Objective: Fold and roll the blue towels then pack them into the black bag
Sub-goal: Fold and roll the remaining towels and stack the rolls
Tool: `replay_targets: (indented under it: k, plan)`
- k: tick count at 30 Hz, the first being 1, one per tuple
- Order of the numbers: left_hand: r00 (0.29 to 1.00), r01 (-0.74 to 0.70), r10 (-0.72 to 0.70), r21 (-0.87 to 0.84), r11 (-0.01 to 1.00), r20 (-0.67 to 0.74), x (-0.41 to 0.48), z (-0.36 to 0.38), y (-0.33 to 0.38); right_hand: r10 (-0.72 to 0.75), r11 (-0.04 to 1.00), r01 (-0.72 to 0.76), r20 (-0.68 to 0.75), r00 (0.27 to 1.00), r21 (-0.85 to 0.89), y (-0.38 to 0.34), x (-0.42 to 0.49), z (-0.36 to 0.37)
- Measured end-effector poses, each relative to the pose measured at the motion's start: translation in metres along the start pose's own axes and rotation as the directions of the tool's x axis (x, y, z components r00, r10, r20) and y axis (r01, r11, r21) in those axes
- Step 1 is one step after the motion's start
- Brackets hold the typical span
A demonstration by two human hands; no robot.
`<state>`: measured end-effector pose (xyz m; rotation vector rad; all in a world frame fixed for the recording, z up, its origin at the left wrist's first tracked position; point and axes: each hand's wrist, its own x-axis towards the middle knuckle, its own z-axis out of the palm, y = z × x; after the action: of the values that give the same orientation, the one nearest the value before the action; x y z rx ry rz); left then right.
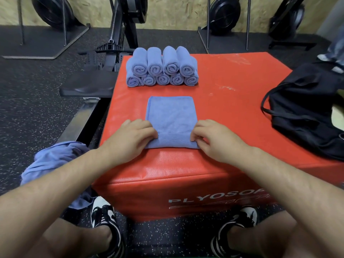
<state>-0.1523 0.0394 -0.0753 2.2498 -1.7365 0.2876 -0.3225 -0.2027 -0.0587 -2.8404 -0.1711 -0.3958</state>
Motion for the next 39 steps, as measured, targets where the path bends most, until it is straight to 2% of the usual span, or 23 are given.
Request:
replay_targets:
  k: [5,10,14,17,20,24,26,30,34,39]
  plan:
    - [0.997,-0.029,0.027,0.02,0.999,0.071,-0.006,-0.001,-0.008,-0.005,0.999,0.009,0.106,0.994,-0.036,0.012,-0.004,-0.002]
    - [0.988,0.084,-0.073,-0.081,0.993,0.138,0.0,-0.004,-0.01,0.022,1.0,-0.024,0.104,0.994,0.018,0.014,0.001,-0.001]
    - [0.963,0.22,-0.154,-0.319,0.922,0.219,0.003,-0.015,-0.008,0.186,0.956,-0.232,0.244,0.952,0.177,0.01,0.001,-0.02]
    - [0.939,0.315,-0.223,-0.39,0.865,0.263,0.003,-0.015,-0.007,0.208,0.935,-0.28,0.303,0.93,0.219,0.008,0.001,-0.024]
    - [0.95,0.295,-0.237,-0.337,0.894,0.202,0.004,-0.01,-0.007,0.213,0.938,-0.271,0.259,0.942,0.215,0.008,0.001,-0.014]
    - [0.983,0.185,-0.179,-0.23,0.955,0.049,0.008,-0.006,-0.005,0.112,0.991,-0.113,0.028,0.993,0.068,0.012,0.002,-0.001]
    - [0.989,0.15,-0.149,-0.196,0.969,0.018,0.011,-0.006,-0.004,0.041,0.999,-0.041,-0.007,0.999,0.021,0.01,0.005,-0.001]
    - [0.997,0.08,-0.079,-0.105,0.991,0.011,0.013,-0.007,-0.003,-0.02,0.998,0.021,0.023,1.0,-0.063,0.006,0.008,-0.004]
    - [0.992,0.086,-0.082,-0.036,0.996,0.096,0.007,-0.005,-0.011,0.045,0.993,-0.03,0.126,0.991,-0.115,0.012,0.008,-0.004]
    - [0.982,0.136,-0.123,-0.083,0.987,0.145,0.016,-0.007,-0.014,0.139,0.99,-0.135,0.12,0.983,-0.042,0.007,0.013,-0.008]
